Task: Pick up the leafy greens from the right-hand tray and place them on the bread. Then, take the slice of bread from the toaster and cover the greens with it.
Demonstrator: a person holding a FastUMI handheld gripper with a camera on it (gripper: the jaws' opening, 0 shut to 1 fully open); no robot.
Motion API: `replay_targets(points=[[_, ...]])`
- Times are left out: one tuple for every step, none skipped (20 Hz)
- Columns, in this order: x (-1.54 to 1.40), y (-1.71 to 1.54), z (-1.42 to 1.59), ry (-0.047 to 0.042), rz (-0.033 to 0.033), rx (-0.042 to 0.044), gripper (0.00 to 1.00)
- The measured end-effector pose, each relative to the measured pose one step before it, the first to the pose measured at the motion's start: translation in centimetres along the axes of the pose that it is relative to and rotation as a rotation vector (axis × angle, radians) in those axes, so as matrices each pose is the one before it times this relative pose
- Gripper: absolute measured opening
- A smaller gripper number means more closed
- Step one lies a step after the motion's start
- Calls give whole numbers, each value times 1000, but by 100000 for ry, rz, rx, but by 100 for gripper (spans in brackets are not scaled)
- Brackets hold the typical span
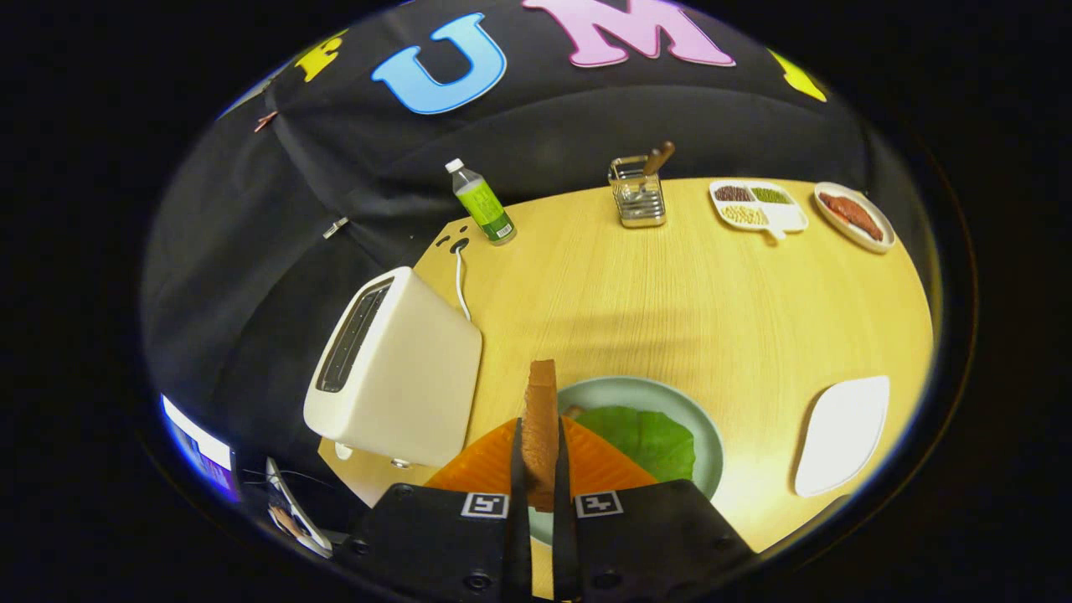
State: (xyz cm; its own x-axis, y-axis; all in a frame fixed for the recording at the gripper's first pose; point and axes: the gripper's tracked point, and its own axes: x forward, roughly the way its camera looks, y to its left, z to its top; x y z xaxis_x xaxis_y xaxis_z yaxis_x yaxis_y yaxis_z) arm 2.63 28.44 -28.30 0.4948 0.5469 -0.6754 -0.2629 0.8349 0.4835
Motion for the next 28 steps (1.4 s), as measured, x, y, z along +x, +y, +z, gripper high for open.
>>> replay_targets(points=[[195, -641, 65, -862, 83, 1031, 14], [176, -903, 228, -1107, -1608, 174, 14], [-23, -1050, -116, -169, -2189, -740, 14], [129, -939, -211, 447, -1912, -1146, 17], [-43, -848, -264, 477, -1981, -1248, 20], [166, -844, -183, 158, -2109, -1443, 22], [129, -578, -433, 272, -1764, -1183, 26], [263, -849, -342, 241, -2615, -1530, 33], [-107, -742, -592, 1092, -2717, -2363, 41], [115, -627, -697, 1490, -2651, -3321, 51], [-97, -661, -579, 1009, -2418, -4129, 61], [-233, -518, -248, 19, -1861, -3924, 75], [-425, -621, 163, -1549, -1936, -3142, 88], [-636, -272, 547, -2930, -1236, -1884, 100], [-890, -151, 725, -3863, -494, -1412, 100], [-958, -227, 1022, -4074, -219, -1573, 99], [-1042, -395, 1091, -4265, -423, -1674, 99], [-1070, -491, 1419, -4841, -438, -1798, 99], [-950, -511, 1449, -4743, -636, -1423, 99], [-1038, -569, 1450, -4145, -551, -592, 99], [-1088, -598, 1467, -4087, -524, 342, 99], [-950, -624, 1559, -4115, -332, 956, 99], [-896, -550, 1337, -3481, -407, 932, 99], [-886, -613, 1363, -3064, -573, 516, 99], [-861, -891, 1270, -3002, -1820, 58, 99], [-1011, -1350, 2206, -3916, -2647, -184, 99], [-793, -713, 1370, -3972, -2031, 430, 99], [-868, -551, 1235, -3621, -947, 850, 99]])
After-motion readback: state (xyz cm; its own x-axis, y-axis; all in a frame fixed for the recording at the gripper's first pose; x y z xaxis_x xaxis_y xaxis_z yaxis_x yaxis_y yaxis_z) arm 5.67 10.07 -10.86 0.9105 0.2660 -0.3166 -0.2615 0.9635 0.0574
